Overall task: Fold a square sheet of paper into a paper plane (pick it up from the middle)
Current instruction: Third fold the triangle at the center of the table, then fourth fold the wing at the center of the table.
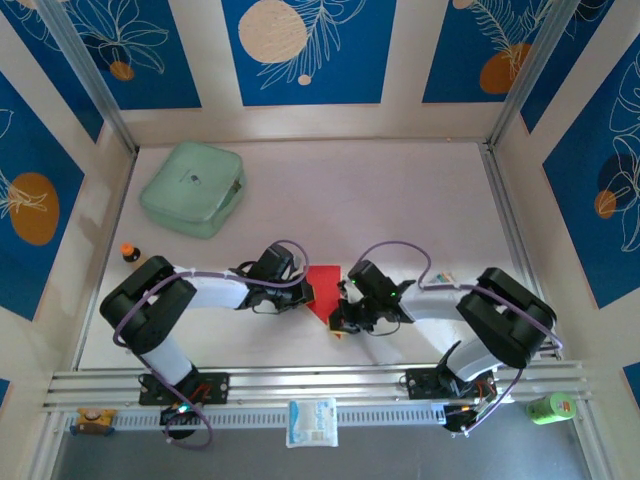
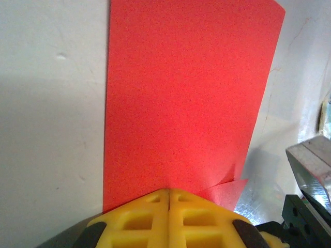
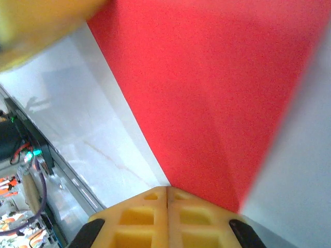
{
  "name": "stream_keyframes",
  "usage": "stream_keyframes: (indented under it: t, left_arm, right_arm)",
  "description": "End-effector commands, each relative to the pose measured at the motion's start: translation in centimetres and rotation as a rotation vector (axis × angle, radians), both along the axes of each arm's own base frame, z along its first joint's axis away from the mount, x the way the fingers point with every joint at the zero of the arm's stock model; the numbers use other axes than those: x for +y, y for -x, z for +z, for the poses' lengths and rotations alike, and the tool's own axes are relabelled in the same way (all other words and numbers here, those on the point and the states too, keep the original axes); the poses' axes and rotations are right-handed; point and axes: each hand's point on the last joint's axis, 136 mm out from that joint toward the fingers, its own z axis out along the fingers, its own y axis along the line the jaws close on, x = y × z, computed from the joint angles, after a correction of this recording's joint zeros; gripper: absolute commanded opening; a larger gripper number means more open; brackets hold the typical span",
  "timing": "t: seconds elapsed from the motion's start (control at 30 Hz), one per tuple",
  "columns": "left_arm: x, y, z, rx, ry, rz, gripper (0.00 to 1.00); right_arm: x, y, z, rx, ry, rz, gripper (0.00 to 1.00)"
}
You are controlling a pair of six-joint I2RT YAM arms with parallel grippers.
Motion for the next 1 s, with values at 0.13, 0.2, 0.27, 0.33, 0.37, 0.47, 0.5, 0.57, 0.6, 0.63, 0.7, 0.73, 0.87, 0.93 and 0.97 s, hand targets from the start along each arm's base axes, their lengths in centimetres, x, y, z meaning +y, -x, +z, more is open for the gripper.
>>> stream_keyframes:
  t: [0.13,0.2,0.27,0.33,0.37,0.47,0.5,0.57,0.6,0.63,0.7,0.73,0.87,0.93,0.97]
  left_arm:
    - [2.9,1.1,-3.5,0.081,-0.098,0.094,0.00]
    - [3.3,1.0,-3.5,0.081,-0.099,0.128,0.00]
    - [3.6,0.9,-3.5,0.080,-0.094,0.184,0.00]
    - [3.6,0.8,-3.1,0.064,-0.077,0.235,0.00]
    - [3.5,0.7,-2.8,0.050,-0.070,0.257,0.00]
    - [2.9,0.8,-1.8,0.011,-0.061,0.290,0.00]
    - [2.8,0.9,-1.5,0.002,-0.064,0.292,0.02]
    - [2.8,0.9,-0.8,-0.025,-0.072,0.298,0.06]
    - [3.0,0.8,-0.4,-0.040,-0.075,0.298,0.09]
    - [3.3,0.7,0.1,-0.059,-0.083,0.297,0.12]
    - [3.7,0.4,1.3,-0.110,-0.094,0.284,0.18]
    - [3.9,0.2,1.9,-0.139,-0.104,0.269,0.22]
    - [5.0,-0.6,3.8,-0.213,-0.137,0.230,0.34]
    - [5.6,-0.8,4.1,-0.218,-0.126,0.221,0.38]
    - [5.8,-0.9,4.1,-0.217,-0.118,0.217,0.38]
  right_arm:
    - [-3.8,3.2,-1.6,0.078,0.088,-0.036,0.00]
    - [-4.3,2.7,-1.1,0.052,0.103,-0.058,0.00]
    - [-4.8,1.7,-0.3,0.008,0.119,-0.096,0.00]
    - [-5.3,0.5,0.5,-0.040,0.134,-0.135,0.01]
    - [-5.5,-0.1,1.1,-0.064,0.134,-0.153,0.02]
    - [-5.8,-1.9,2.4,-0.114,0.118,-0.199,0.10]
    - [-5.7,-2.4,2.7,-0.123,0.108,-0.208,0.12]
    - [-5.2,-3.3,3.4,-0.136,0.073,-0.211,0.17]
    - [-5.0,-3.6,3.5,-0.139,0.062,-0.209,0.20]
    - [-4.6,-4.0,3.7,-0.142,0.050,-0.200,0.24]
    - [-3.7,-4.5,4.0,-0.141,0.024,-0.169,0.36]
    - [-3.3,-4.8,4.2,-0.133,0.009,-0.151,0.40]
    - [-1.8,-5.9,4.2,-0.107,-0.033,-0.114,0.44]
    - [-1.0,-6.4,4.1,-0.098,-0.048,-0.095,0.41]
    - [-0.8,-6.6,3.9,-0.092,-0.039,-0.094,0.40]
